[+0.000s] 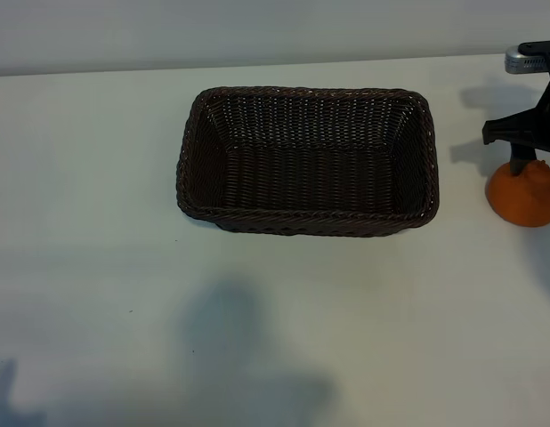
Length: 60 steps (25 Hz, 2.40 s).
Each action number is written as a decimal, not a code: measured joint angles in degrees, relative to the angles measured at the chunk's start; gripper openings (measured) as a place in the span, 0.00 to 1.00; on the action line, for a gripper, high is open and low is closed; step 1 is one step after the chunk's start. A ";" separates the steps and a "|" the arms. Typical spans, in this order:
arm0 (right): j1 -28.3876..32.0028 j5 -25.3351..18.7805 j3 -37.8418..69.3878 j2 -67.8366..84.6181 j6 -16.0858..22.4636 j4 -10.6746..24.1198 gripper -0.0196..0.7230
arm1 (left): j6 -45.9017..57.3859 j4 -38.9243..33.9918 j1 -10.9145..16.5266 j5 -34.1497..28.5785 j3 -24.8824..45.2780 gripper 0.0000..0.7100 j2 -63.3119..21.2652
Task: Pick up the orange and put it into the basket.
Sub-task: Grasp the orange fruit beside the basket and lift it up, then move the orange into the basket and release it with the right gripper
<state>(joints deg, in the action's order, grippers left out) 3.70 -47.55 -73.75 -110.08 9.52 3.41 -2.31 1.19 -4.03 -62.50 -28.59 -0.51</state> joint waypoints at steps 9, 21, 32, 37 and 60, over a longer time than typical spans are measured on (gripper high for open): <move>0.00 -0.48 0.00 -3.91 -0.80 -0.57 0.75 | 0.00 0.00 0.00 0.00 0.00 0.66 0.00; 0.00 -1.26 -0.48 -4.04 -1.42 -0.57 0.15 | 0.05 0.00 0.00 0.00 0.00 0.66 0.00; 0.00 -2.61 -0.48 -1.57 -2.57 -0.57 0.15 | 0.05 0.00 0.00 0.00 0.00 0.66 0.00; 0.00 -4.27 -0.43 3.75 -2.73 -0.62 0.13 | 0.05 0.00 0.00 0.00 0.00 0.66 0.00; -1.05 -9.75 -2.14 15.52 -4.89 -2.53 0.12 | 0.05 0.00 0.00 0.00 0.00 0.66 0.00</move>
<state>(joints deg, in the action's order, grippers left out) 2.65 -57.30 -75.89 -94.57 4.63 0.89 -2.26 1.19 -4.03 -62.50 -28.59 -0.51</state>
